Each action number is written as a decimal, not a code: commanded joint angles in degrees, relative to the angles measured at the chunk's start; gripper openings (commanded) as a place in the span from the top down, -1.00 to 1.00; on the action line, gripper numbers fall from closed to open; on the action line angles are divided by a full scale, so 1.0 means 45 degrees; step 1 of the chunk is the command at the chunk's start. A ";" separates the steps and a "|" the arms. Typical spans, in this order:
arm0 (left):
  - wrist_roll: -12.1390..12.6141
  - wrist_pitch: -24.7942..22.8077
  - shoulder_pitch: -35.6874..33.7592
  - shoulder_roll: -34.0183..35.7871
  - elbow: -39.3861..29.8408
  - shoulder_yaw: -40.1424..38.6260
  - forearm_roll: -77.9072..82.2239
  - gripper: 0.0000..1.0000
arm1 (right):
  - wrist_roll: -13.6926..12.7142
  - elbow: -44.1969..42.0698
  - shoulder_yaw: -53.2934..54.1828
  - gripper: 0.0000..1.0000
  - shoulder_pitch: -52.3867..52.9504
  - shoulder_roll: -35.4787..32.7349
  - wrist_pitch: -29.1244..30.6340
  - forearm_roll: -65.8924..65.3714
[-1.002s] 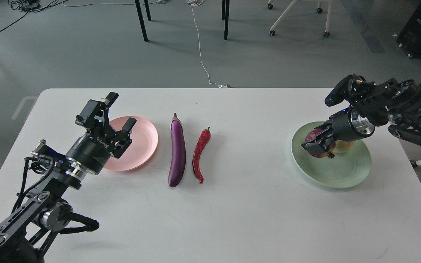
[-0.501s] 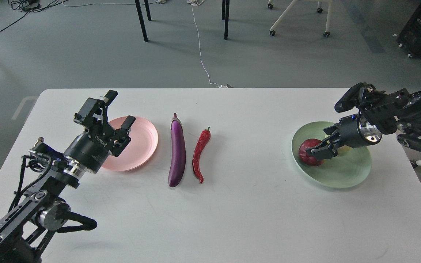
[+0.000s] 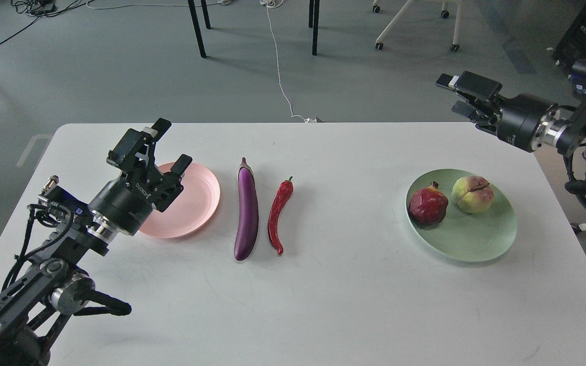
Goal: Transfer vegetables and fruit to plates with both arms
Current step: 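Withdraw the right gripper away from the green plate, then reach the left gripper over the red chili pepper and grasp it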
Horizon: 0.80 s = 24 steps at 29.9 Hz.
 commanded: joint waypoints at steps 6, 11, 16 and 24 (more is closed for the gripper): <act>-0.0028 0.0082 -0.2513 0.0304 0.0163 0.2498 0.5869 -0.99 | 0.0003 -0.0835 0.1485 -0.96 -0.2557 0.0150 0.3437 0.8635; 0.0011 0.0043 -0.5012 0.0520 0.1312 0.4684 0.9386 -0.99 | 0.0003 -0.1717 0.1623 -0.96 -0.3202 0.0366 0.3437 0.8715; 0.0128 0.0063 -0.8272 -0.0103 0.3751 0.8058 1.0212 -0.99 | 0.0003 -0.1717 0.1642 -0.96 -0.3261 0.0327 0.3437 0.8675; 0.0147 0.0160 -1.1148 -0.2095 0.6819 1.1717 1.0698 -0.98 | 0.0003 -0.1737 0.1642 -0.96 -0.3320 0.0209 0.3437 0.8578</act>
